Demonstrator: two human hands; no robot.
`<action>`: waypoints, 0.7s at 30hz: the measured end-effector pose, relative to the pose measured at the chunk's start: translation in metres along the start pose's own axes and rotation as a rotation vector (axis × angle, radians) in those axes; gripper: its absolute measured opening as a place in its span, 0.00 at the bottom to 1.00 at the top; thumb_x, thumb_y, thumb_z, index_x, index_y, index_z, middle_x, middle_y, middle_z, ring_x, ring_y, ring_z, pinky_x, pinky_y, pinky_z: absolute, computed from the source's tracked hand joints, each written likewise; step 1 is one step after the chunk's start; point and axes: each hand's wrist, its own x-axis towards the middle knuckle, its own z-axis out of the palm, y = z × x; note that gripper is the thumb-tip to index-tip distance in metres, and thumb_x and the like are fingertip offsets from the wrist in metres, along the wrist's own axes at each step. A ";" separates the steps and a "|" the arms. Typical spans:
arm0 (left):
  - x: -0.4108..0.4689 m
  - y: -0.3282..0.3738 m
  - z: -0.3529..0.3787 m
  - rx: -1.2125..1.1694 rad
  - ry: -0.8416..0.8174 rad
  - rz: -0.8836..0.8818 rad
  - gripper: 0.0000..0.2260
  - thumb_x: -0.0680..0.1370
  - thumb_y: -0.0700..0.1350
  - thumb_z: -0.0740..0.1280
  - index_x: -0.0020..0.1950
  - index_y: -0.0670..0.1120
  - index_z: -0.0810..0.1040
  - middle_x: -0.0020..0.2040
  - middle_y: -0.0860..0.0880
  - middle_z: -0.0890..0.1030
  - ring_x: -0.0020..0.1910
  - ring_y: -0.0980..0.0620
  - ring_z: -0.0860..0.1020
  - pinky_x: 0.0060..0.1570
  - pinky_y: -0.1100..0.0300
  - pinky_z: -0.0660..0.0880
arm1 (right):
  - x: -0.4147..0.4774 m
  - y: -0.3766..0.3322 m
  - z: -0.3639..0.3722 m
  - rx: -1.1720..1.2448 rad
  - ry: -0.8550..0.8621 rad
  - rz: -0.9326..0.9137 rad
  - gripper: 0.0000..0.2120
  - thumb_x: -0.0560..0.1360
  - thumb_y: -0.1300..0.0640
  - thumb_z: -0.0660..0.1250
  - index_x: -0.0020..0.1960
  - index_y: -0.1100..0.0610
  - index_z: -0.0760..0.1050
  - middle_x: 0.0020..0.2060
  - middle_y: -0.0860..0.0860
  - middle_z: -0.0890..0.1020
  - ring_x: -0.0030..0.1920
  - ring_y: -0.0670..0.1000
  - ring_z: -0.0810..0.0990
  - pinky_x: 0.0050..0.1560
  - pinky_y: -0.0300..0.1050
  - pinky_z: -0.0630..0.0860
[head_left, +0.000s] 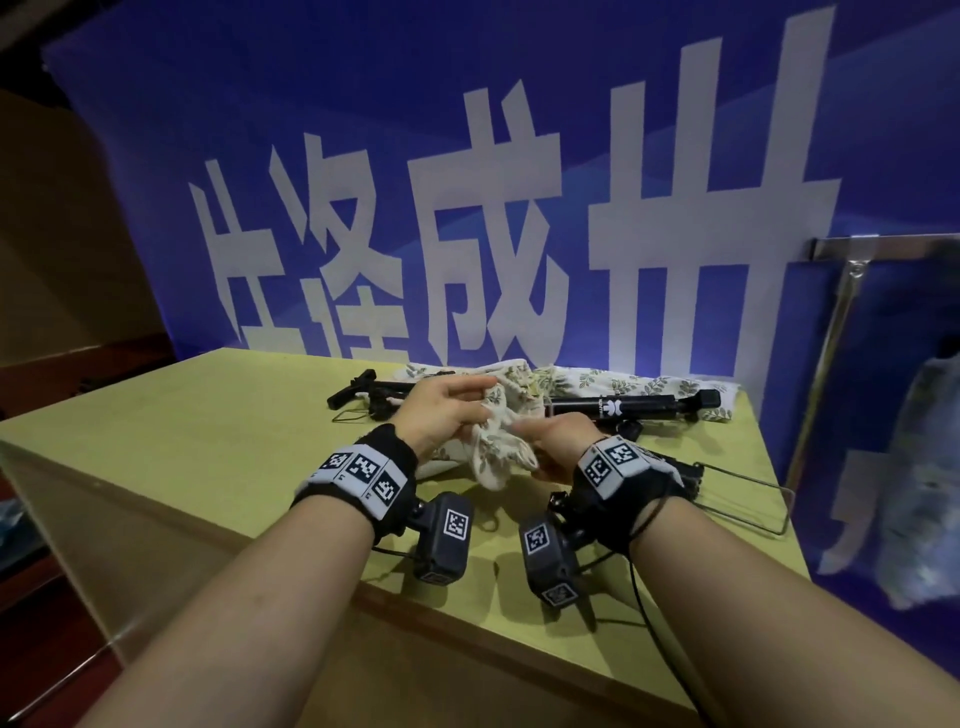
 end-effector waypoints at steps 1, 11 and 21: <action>0.001 0.002 -0.003 0.015 0.054 0.019 0.19 0.75 0.28 0.65 0.62 0.45 0.79 0.59 0.42 0.81 0.51 0.48 0.82 0.47 0.56 0.81 | -0.001 0.000 0.001 -0.057 0.021 -0.018 0.10 0.73 0.58 0.71 0.46 0.66 0.79 0.39 0.60 0.82 0.33 0.54 0.79 0.37 0.45 0.77; -0.004 0.019 -0.050 0.461 0.537 0.108 0.22 0.77 0.32 0.59 0.68 0.46 0.76 0.62 0.44 0.80 0.39 0.43 0.80 0.36 0.64 0.75 | -0.013 0.004 -0.016 -0.201 0.255 -0.169 0.05 0.76 0.63 0.64 0.46 0.64 0.77 0.29 0.55 0.77 0.24 0.52 0.74 0.25 0.40 0.73; -0.006 0.032 -0.034 0.893 0.224 0.163 0.18 0.79 0.32 0.57 0.61 0.44 0.81 0.55 0.49 0.73 0.57 0.48 0.75 0.54 0.58 0.73 | -0.019 0.000 -0.030 -0.207 0.375 -0.469 0.12 0.78 0.66 0.57 0.41 0.51 0.68 0.41 0.54 0.78 0.30 0.51 0.78 0.25 0.38 0.73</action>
